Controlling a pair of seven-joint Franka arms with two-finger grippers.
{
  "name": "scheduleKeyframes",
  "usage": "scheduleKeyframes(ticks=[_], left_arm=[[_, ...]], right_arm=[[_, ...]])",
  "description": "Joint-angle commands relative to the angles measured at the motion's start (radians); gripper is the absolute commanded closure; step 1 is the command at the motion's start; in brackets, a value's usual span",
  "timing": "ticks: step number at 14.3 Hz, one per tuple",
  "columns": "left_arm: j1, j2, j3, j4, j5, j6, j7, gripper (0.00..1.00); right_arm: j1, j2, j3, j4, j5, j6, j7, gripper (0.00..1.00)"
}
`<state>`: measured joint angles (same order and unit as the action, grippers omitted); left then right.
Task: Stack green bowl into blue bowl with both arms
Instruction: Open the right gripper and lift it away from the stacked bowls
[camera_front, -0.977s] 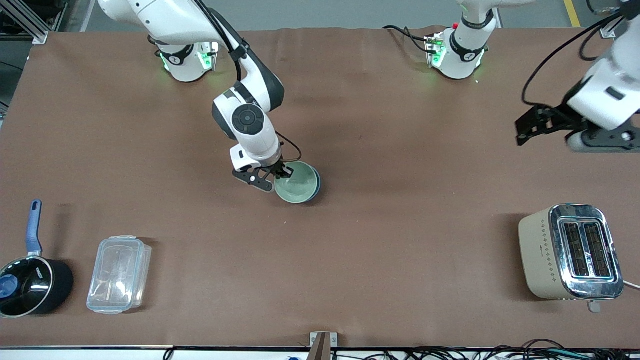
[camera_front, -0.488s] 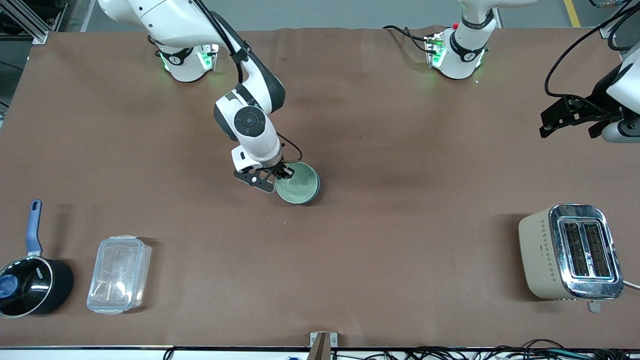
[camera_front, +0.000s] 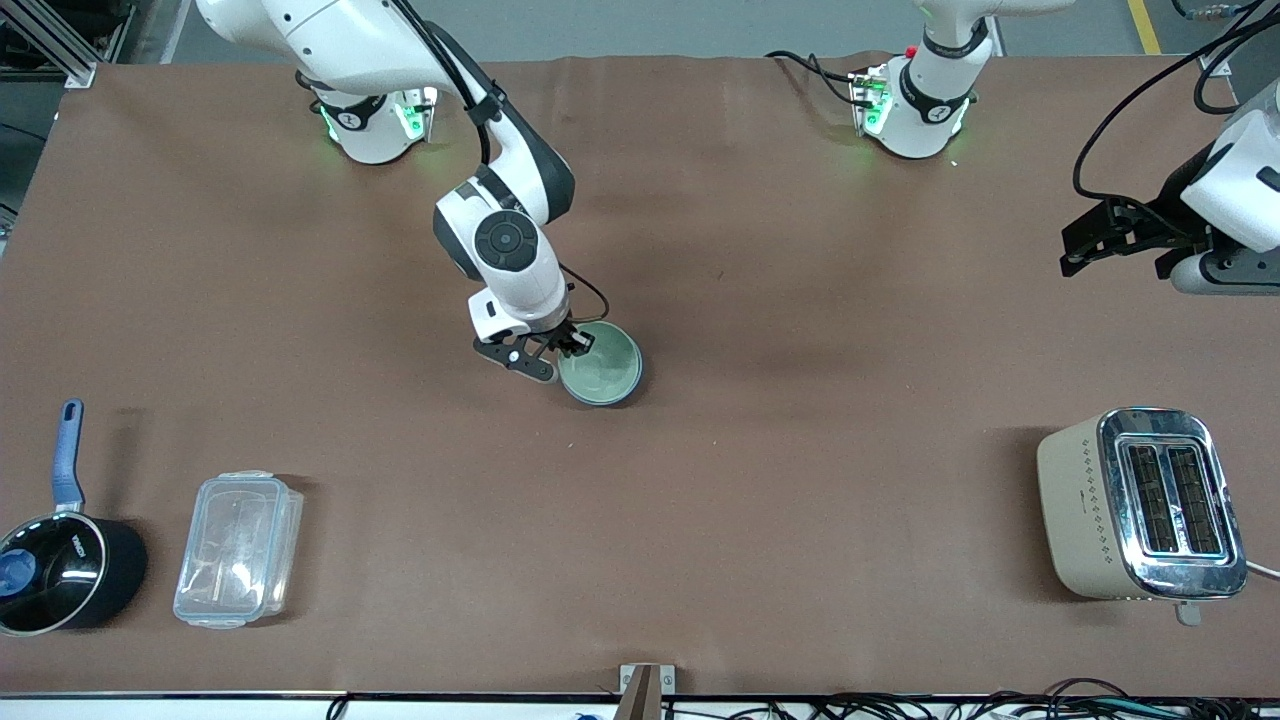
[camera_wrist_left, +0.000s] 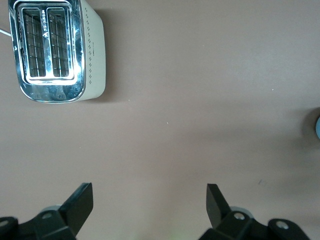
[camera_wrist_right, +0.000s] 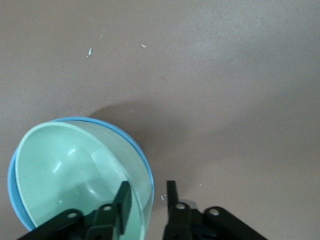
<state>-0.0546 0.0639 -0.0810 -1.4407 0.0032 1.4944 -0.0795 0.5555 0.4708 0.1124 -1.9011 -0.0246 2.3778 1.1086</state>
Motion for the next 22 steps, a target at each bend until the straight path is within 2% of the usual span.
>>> scheduleKeyframes(ticks=[1,4,5,9,11,14,18,20,22], left_arm=[[-0.004,-0.026,0.004,-0.017,-0.02,-0.01,0.023,0.0],[-0.005,-0.024,0.003,-0.014,-0.02,-0.031,0.021,0.0],[-0.005,-0.024,0.003,-0.014,-0.022,-0.03,0.02,0.0],[-0.007,-0.015,0.003,-0.01,-0.019,-0.022,0.02,0.0],[-0.008,-0.015,0.003,-0.009,-0.009,-0.022,0.02,0.0],[-0.008,-0.015,0.003,-0.009,-0.006,-0.025,0.02,0.0],[-0.007,-0.016,0.003,-0.007,-0.002,-0.025,0.015,0.0],[-0.002,-0.016,0.003,-0.006,-0.002,-0.025,0.006,0.0],[-0.004,-0.016,0.006,-0.006,0.0,-0.028,0.004,0.0]], right_arm=[[-0.009,-0.081,-0.008,0.004,-0.04,-0.047,0.022,0.0],[-0.118,-0.236,-0.004,0.008,-0.298,-0.228,-0.007,0.0],[-0.149,-0.279,-0.003,0.008,-0.32,-0.261,-0.047,0.0],[-0.33,-0.438,-0.002,0.01,-0.318,-0.353,-0.349,0.0],[-0.408,-0.503,0.0,0.02,-0.282,-0.399,-0.482,0.0],[-0.489,-0.551,-0.029,0.107,-0.154,-0.533,-0.729,0.0],[-0.493,-0.541,-0.218,0.35,-0.028,-0.767,-1.01,0.0],[-0.505,-0.535,-0.275,0.422,0.027,-0.805,-1.088,0.0],[-0.557,-0.459,-0.237,0.494,0.035,-0.834,-1.092,0.0]])
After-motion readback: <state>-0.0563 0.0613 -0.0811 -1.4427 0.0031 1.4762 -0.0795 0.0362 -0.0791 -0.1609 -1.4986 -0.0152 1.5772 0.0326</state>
